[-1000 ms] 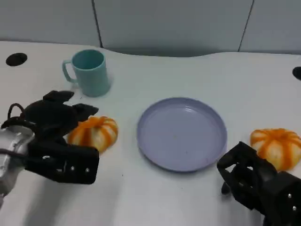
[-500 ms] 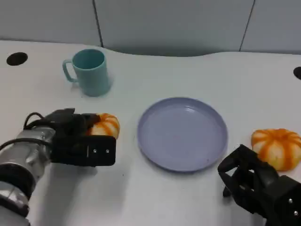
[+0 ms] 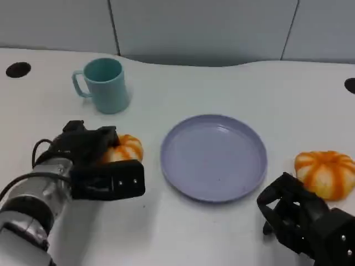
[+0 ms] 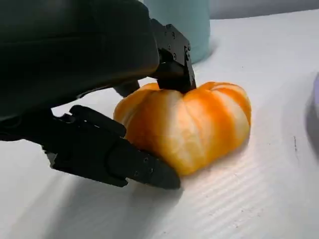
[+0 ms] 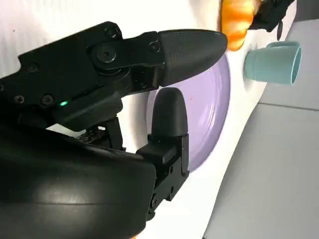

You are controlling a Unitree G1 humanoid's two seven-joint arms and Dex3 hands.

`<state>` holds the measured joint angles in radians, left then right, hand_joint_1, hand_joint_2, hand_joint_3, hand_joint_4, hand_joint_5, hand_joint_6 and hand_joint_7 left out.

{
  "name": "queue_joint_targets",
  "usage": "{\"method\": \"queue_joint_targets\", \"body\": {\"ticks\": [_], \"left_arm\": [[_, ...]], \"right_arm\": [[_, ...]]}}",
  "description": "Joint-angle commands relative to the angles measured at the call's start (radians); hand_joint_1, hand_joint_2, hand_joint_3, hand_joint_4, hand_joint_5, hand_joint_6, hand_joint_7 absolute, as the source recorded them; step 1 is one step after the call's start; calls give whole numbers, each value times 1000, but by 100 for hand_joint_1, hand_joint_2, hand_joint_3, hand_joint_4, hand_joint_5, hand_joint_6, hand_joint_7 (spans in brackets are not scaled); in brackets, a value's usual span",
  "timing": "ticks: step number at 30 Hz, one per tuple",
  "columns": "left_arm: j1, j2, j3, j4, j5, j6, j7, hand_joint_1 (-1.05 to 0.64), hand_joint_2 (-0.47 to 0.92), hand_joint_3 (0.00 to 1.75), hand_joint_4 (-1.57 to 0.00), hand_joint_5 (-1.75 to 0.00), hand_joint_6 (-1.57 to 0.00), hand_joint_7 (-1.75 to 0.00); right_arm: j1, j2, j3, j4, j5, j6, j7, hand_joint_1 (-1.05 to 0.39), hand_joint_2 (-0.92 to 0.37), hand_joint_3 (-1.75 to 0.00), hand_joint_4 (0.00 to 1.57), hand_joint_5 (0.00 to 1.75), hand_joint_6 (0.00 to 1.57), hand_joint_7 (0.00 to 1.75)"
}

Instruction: Grasp the bread from the table and place it into the plate.

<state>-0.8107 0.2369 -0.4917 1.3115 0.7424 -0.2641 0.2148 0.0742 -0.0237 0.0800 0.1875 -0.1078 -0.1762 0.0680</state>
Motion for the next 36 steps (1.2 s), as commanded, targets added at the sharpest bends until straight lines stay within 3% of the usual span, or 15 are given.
{"method": "queue_joint_targets", "body": {"ticks": [1, 4, 14, 17, 20, 24, 31, 36], "left_arm": [[48, 14, 39, 11, -58, -80, 85, -24, 92, 14, -77, -175, -54, -175], [60, 17, 62, 13, -91, -109, 90, -24, 92, 20, -76, -175, -51, -175], [104, 14, 210, -36, -266, -295, 91, -18, 87, 12, -78, -175, -53, -175], [110, -18, 337, -75, -444, -345, -76, -15, 87, 11, -79, -175, -56, -175], [99, -46, 420, -162, -599, -285, -294, -21, 86, 10, -79, -175, -56, -175], [96, -63, 413, -277, -627, -268, -393, -17, 87, 8, -80, -175, -56, -175], [62, -100, 354, -331, -570, -265, -418, -14, 88, 8, -84, -175, -62, -175], [-44, -208, 214, -229, -408, -212, -358, -15, 85, 7, -91, -175, -71, -175]], "right_arm": [[3, -10, -5, -7, 5, 3, -3, -27, -92, -34, 54, 175, 36, 174], [1, -12, -5, -1, 9, -4, 2, -27, -92, -34, 54, 175, 35, 175], [2, -6, -4, -3, 12, 1, 1, -27, -92, -35, 55, 175, 36, 175], [-2, -2, -2, -2, 10, 6, -2, -27, -92, -35, 56, 175, 37, 175], [-9, 0, -2, 8, 15, 2, 3, -27, -92, -35, 56, 175, 36, 175], [-15, 4, 0, 14, 13, 2, -1, -28, -92, -34, 57, 175, 37, 175], [-15, 9, 4, 13, 11, 6, -9, -28, -92, -34, 55, 175, 36, 175], [-10, 10, 22, 1, -13, 17, -23, -29, -92, -34, 56, 175, 35, 175]]}}
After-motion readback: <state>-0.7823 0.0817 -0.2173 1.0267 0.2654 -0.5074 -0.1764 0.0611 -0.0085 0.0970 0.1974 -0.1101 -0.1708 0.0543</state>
